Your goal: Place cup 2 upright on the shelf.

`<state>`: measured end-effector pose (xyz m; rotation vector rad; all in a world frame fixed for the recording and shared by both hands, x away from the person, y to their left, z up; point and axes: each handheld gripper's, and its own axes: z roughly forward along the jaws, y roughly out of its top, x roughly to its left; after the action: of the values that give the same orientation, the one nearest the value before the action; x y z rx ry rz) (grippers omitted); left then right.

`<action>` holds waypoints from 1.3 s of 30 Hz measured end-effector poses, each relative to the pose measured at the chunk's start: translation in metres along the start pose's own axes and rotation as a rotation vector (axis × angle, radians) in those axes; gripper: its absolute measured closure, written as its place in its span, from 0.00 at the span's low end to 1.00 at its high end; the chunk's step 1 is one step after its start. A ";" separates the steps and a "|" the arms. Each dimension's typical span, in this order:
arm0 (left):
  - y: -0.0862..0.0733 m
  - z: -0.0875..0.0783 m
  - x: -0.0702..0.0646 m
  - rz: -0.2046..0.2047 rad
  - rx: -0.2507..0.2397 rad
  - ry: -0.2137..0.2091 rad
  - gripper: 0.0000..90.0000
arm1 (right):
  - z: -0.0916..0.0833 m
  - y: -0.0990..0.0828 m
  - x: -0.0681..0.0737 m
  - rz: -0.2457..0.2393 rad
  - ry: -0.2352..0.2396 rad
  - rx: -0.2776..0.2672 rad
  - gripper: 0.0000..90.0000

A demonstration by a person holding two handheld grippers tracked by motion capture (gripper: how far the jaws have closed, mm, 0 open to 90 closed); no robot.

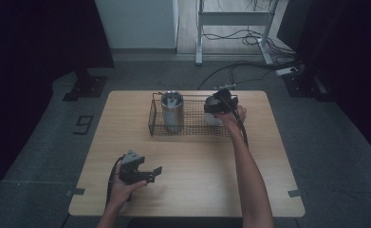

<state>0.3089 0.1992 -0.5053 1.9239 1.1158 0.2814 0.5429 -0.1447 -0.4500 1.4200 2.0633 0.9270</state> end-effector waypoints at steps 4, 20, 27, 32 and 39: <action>0.000 0.001 0.000 0.002 0.004 0.002 0.11 | 0.002 -0.003 -0.002 0.002 -0.003 0.011 0.07; -0.001 0.001 -0.001 0.007 0.009 0.005 0.11 | 0.015 -0.010 -0.001 -0.009 -0.017 0.075 0.06; 0.000 0.001 -0.001 0.008 0.008 0.003 0.11 | 0.016 -0.010 -0.002 -0.008 -0.021 0.080 0.06; 0.000 0.001 -0.002 0.008 0.008 0.009 0.11 | 0.015 -0.011 0.002 -0.016 -0.048 0.077 0.06; 0.000 0.000 -0.002 0.004 0.003 0.011 0.11 | 0.006 -0.011 0.004 -0.001 -0.054 -0.015 0.02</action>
<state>0.3081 0.1976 -0.5049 1.9290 1.1205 0.2934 0.5389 -0.1421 -0.4624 1.4207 2.0131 0.8927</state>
